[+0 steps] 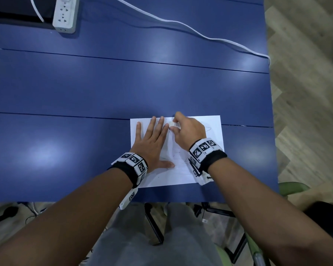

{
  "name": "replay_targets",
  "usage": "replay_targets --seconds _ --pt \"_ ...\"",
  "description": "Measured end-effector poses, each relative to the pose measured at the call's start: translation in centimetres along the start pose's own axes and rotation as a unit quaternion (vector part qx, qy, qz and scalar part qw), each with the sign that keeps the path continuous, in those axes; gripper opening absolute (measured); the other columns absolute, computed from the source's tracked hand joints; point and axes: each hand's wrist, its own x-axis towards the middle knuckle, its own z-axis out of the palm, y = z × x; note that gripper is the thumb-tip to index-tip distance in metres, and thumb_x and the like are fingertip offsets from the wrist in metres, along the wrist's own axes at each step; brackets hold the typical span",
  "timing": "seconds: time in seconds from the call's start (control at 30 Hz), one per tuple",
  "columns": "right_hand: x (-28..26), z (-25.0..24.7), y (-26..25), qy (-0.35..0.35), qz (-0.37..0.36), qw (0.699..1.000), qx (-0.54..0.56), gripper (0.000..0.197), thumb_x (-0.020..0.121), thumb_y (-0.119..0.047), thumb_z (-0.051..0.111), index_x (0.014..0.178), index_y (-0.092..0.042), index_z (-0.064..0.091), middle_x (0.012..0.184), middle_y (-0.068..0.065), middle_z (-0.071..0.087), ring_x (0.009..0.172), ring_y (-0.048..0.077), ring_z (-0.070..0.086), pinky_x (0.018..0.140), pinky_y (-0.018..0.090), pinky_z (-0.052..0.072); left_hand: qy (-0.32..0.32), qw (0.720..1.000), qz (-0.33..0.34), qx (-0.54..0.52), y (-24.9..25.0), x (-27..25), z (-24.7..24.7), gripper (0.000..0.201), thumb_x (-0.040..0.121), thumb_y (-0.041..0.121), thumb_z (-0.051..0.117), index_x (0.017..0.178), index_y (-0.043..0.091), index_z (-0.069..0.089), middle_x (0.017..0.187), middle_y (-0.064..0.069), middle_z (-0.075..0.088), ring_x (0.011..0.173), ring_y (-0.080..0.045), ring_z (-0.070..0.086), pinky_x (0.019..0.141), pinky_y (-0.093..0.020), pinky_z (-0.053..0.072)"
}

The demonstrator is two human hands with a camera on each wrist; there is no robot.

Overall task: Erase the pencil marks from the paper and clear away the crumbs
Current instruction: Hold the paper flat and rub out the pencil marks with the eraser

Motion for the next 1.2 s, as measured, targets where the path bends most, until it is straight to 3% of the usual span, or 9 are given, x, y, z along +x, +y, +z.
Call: replay_targets --seconds 0.2,0.47,0.63,0.77,0.97,1.2 --pt "-0.3 0.6 -0.2 0.012 0.026 0.999 0.027 0.02 0.093 -0.032 0.057 0.105 -0.018 0.05 0.085 -0.001 0.065 0.079 0.027 0.059 0.062 0.03 0.038 -0.001 1.0 0.001 -0.006 0.1 -0.1 0.1 0.135 0.069 0.097 0.033 0.153 0.012 -0.031 0.158 -0.007 -0.043 0.145 -0.03 -0.039 0.117 -0.067 -0.013" --pt "1.0 0.3 -0.3 0.015 0.034 0.999 0.014 0.019 0.093 -0.034 0.058 0.101 -0.02 0.049 0.073 -0.004 0.057 0.071 0.024 0.054 0.059 0.028 0.034 0.003 1.0 0.004 -0.004 0.0 -0.1 0.1 0.136 0.069 0.098 0.033 0.152 0.013 -0.033 0.158 -0.007 -0.042 0.146 -0.03 -0.038 0.117 -0.067 -0.013" --pt "1.1 -0.3 -0.6 0.006 0.039 0.999 0.027 0.017 0.093 -0.033 0.057 0.098 -0.02 0.047 0.074 -0.002 0.06 0.072 0.025 0.056 0.06 0.031 0.04 -0.001 1.0 0.003 -0.003 0.1 -0.1 0.0 0.136 0.069 0.098 0.035 0.152 0.014 -0.033 0.159 -0.007 -0.041 0.147 -0.031 -0.037 0.117 -0.067 -0.011" --pt "1.0 -1.1 1.2 -0.004 0.08 0.99 0.113 0.013 0.092 -0.032 0.057 0.096 -0.023 0.048 0.083 -0.001 0.064 0.076 0.024 0.059 0.067 0.036 0.05 0.004 1.0 0.013 -0.016 -0.2 -0.2 -0.3 0.135 0.071 0.094 0.044 0.155 0.015 -0.026 0.16 -0.004 -0.038 0.147 -0.027 -0.037 0.118 -0.065 -0.011" --pt "0.0 -1.4 3.3 -0.024 0.011 0.997 0.073 0.02 0.093 -0.022 0.057 0.111 -0.02 0.051 0.097 0.0 0.067 0.085 0.025 0.059 0.071 0.036 0.048 0.04 0.999 0.023 -0.024 -0.6 -0.1 -0.9 0.134 0.069 0.089 0.056 0.161 0.013 -0.005 0.165 -0.005 -0.028 0.15 -0.028 -0.031 0.118 -0.065 -0.013" --pt "-0.3 -0.6 3.1 0.013 -0.022 0.999 0.034 0.018 0.092 -0.022 0.055 0.109 -0.017 0.051 0.096 -0.001 0.066 0.085 0.026 0.059 0.065 0.03 0.037 0.046 0.998 -0.013 -0.037 -0.4 1.1 -1.1 0.13 0.072 0.091 0.05 0.16 0.018 -0.013 0.165 -0.002 -0.029 0.15 -0.027 -0.03 0.116 -0.063 -0.018"
